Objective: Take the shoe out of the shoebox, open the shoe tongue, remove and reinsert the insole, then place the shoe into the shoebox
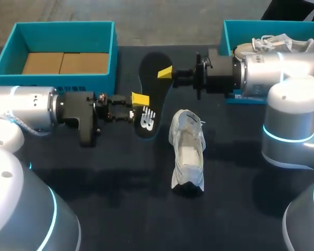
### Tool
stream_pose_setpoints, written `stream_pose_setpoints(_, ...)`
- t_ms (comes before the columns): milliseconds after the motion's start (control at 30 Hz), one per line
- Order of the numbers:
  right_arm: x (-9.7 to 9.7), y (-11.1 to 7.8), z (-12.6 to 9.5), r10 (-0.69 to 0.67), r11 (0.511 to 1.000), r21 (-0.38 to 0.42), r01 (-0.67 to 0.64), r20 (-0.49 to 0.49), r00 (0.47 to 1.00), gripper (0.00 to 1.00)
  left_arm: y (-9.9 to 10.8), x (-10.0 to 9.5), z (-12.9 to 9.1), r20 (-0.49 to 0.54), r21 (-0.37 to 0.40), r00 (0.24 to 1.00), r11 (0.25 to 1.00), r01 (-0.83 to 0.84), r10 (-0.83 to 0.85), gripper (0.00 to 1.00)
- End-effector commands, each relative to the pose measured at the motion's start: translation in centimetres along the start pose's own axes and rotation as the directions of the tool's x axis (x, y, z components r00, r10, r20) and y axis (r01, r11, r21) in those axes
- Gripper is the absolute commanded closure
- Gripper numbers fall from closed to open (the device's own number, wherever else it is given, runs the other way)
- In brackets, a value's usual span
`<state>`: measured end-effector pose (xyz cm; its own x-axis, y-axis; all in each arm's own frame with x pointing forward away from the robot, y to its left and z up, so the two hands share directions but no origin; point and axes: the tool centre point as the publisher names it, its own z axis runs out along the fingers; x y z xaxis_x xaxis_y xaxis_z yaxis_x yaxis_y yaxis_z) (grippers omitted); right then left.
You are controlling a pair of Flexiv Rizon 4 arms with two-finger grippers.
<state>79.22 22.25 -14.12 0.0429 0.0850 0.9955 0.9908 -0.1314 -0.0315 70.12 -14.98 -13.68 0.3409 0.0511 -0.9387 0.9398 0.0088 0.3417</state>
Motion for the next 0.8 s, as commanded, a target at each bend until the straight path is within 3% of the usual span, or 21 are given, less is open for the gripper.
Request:
stream_pose_setpoints(33,-0.6,0.2,-0.6,-0.012,1.0,0.011,0.012,-0.008,1.0,1.0,-0.3,-0.4,-2.0,-0.031,0.011,1.0,1.0,0.006,-0.006,0.0)
stream_pose_setpoints(500,-5.1,1.9,-2.0,-0.018,1.0,0.011,0.019,-0.039,0.999,1.0,0.9,-1.0,-6.1,-0.233,0.116,0.972,0.99,0.074,-0.045,0.0)
stream_pose_setpoints(800,-6.5,2.9,-2.6,-0.049,0.999,0.008,0.05,-0.039,0.998,1.0,3.9,-2.3,-7.3,-0.457,0.245,0.889,0.957,0.155,-0.027,0.0)
